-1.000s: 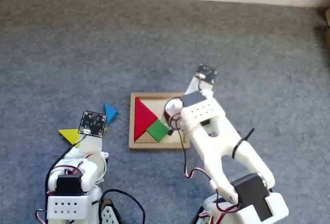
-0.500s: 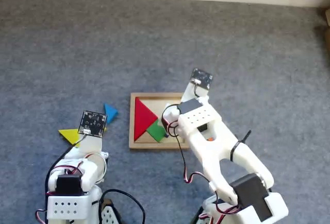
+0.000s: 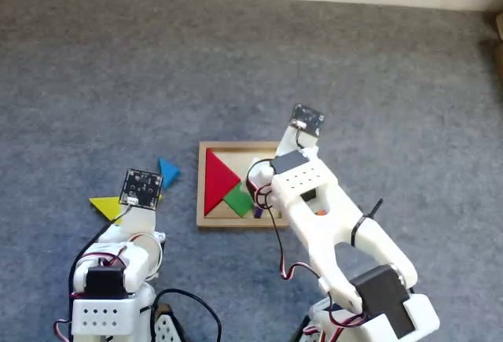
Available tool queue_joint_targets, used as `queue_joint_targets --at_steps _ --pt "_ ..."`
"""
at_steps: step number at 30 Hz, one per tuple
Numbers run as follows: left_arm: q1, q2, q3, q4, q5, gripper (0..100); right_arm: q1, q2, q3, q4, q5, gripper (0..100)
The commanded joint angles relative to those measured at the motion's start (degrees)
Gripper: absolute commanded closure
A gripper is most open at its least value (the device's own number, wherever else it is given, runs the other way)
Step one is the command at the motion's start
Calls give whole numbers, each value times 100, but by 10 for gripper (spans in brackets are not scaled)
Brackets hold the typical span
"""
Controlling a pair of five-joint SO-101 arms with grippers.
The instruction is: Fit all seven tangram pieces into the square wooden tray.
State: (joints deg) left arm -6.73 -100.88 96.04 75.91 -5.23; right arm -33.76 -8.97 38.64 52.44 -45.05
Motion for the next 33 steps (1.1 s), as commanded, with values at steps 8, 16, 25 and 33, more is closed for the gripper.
queue_joint_targets --at_steps 8,16,25,33 --pt "-75 -198 127 62 -70 992 -40 -312 -13 -48 202 869" --pt "-75 -198 127 62 -70 992 66 -312 -66 716 202 869" --pt "-75 -198 127 62 -70 992 444 -312 -66 743 220 869" --pt "-75 -198 127 62 -70 992 479 -1103 -22 743 607 869"
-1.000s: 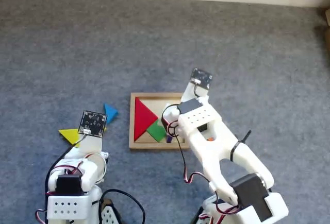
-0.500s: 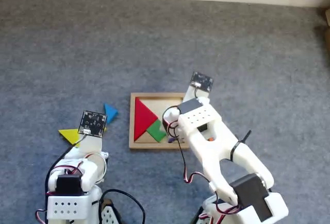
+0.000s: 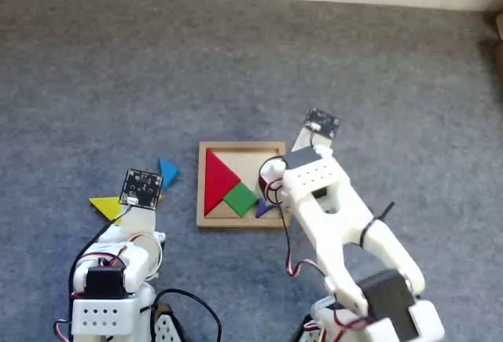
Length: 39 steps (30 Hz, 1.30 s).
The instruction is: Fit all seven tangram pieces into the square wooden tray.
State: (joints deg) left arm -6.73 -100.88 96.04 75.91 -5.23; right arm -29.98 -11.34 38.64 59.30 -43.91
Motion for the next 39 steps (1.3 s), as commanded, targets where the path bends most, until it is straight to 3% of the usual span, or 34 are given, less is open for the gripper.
queue_joint_targets --at_steps 1,6,18,27,39 --pt "-75 -198 127 62 -70 992 145 -1112 -22 57 668 869" --pt "-75 -198 127 62 -70 992 426 -1974 -13 -101 1160 994" --pt "-75 -198 127 62 -70 992 567 -954 840 -1640 1670 995" --pt "-75 -198 127 62 -70 992 532 -435 910 -1578 1679 995" --pt "-75 -198 127 62 -70 992 31 -435 892 -549 1688 995"
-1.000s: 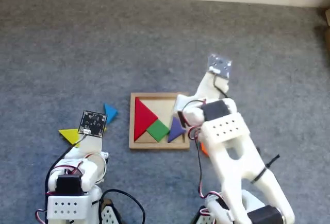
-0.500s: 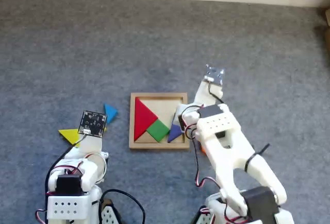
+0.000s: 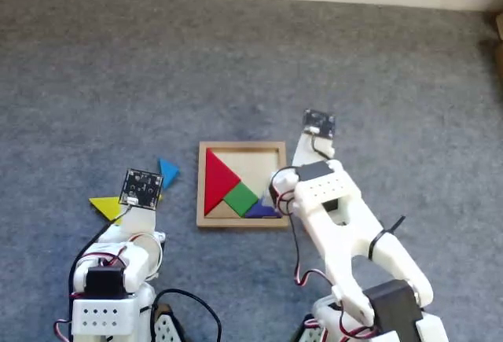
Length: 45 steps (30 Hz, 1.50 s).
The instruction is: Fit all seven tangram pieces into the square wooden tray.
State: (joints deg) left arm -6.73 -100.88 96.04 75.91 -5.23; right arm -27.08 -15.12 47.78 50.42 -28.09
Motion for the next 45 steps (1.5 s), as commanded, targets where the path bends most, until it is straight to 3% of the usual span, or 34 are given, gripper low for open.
queue_joint_targets --at_steps 1,11,22,24,27,32,45 --pt "-75 -198 127 62 -70 992 -303 -57 -22 400 105 995" --pt "-75 -198 127 62 -70 992 -321 -505 -40 453 141 995" --pt "-75 -198 127 62 -70 992 523 -2809 576 971 2391 995" --pt "-75 -198 127 62 -70 992 681 -2897 576 1112 2444 995" --pt "-75 -198 127 62 -70 992 866 -2897 593 1130 2453 977" --pt "-75 -198 127 62 -70 992 998 -2862 646 1156 2444 815" --pt "-75 -198 127 62 -70 992 998 -884 567 1130 2444 808"
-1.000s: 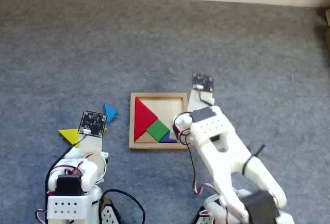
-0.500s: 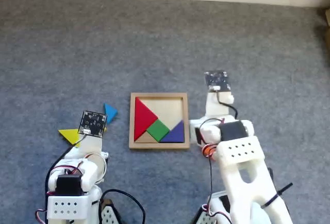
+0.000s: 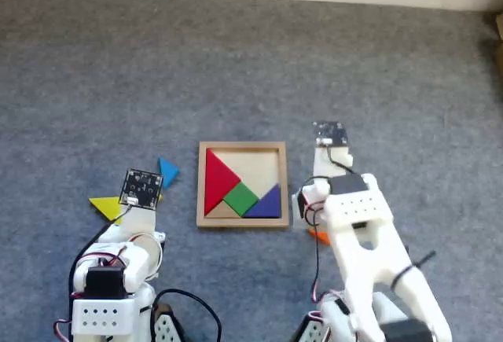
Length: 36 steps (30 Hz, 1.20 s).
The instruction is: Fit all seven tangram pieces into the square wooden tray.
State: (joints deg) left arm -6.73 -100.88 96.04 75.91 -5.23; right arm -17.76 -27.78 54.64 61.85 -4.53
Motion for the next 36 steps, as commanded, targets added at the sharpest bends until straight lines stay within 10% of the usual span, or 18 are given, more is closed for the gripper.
queue_joint_targets --at_steps 1,36 --pt "-75 -198 127 62 -70 992 66 497 -119 -75 88 808" --pt "-75 -198 127 62 -70 992 549 910 -637 -1103 659 991"
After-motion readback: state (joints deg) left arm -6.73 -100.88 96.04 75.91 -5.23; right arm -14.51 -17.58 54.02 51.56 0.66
